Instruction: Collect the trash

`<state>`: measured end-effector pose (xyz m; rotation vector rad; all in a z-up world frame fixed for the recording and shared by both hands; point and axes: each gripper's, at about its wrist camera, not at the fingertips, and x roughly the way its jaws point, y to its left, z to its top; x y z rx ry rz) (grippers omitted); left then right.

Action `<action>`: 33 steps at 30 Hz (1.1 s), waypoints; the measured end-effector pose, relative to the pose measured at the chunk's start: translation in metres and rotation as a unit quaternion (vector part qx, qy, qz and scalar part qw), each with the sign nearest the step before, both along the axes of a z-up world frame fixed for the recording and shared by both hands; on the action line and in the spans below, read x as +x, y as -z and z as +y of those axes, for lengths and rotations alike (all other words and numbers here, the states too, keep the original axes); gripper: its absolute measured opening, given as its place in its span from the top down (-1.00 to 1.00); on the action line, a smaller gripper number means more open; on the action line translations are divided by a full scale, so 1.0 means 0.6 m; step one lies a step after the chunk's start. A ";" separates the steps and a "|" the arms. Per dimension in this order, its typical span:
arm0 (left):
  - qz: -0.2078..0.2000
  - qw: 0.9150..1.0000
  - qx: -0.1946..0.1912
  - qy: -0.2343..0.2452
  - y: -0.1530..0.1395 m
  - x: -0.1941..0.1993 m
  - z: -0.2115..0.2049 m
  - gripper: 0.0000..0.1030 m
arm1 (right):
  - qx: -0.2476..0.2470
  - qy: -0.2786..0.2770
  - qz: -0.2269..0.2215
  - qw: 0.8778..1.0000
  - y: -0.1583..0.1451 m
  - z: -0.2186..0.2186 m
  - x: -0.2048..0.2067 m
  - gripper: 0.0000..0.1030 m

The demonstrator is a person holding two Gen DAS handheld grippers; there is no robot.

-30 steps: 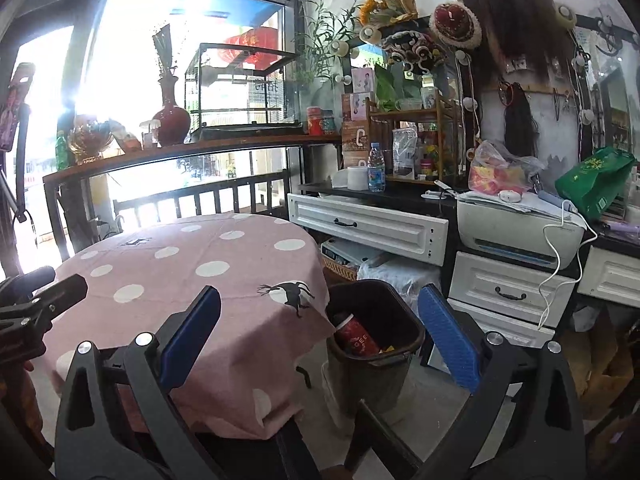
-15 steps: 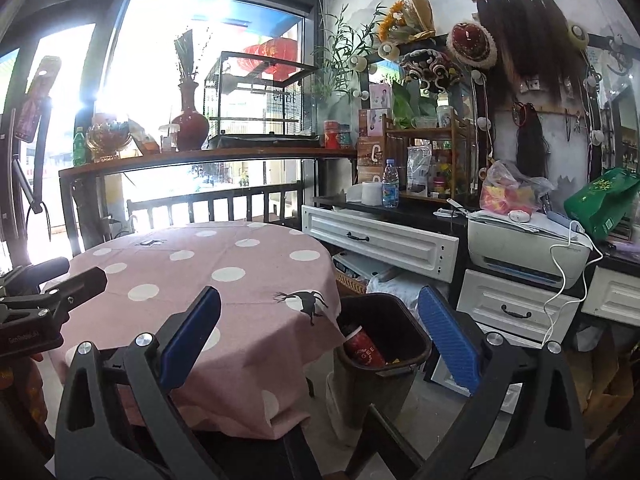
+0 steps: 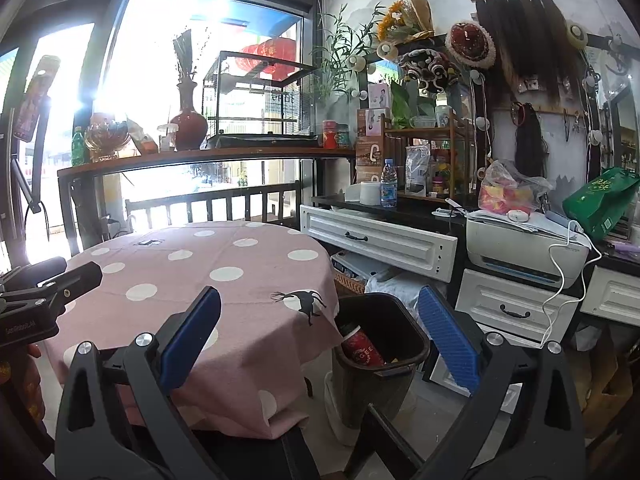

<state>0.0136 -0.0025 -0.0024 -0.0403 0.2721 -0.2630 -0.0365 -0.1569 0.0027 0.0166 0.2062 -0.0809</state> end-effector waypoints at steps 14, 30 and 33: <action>0.007 1.000 0.001 -0.001 0.003 0.002 -0.004 -0.89 | 0.000 -0.002 0.004 1.000 0.003 0.000 -0.001 -0.89; 0.006 1.000 0.002 -0.003 0.003 0.002 -0.006 -0.89 | 0.001 -0.003 0.008 1.000 0.005 -0.001 0.003 -0.89; 0.007 1.000 0.002 -0.002 0.003 0.002 -0.005 -0.89 | 0.001 -0.004 0.010 1.000 0.006 0.001 0.004 -0.89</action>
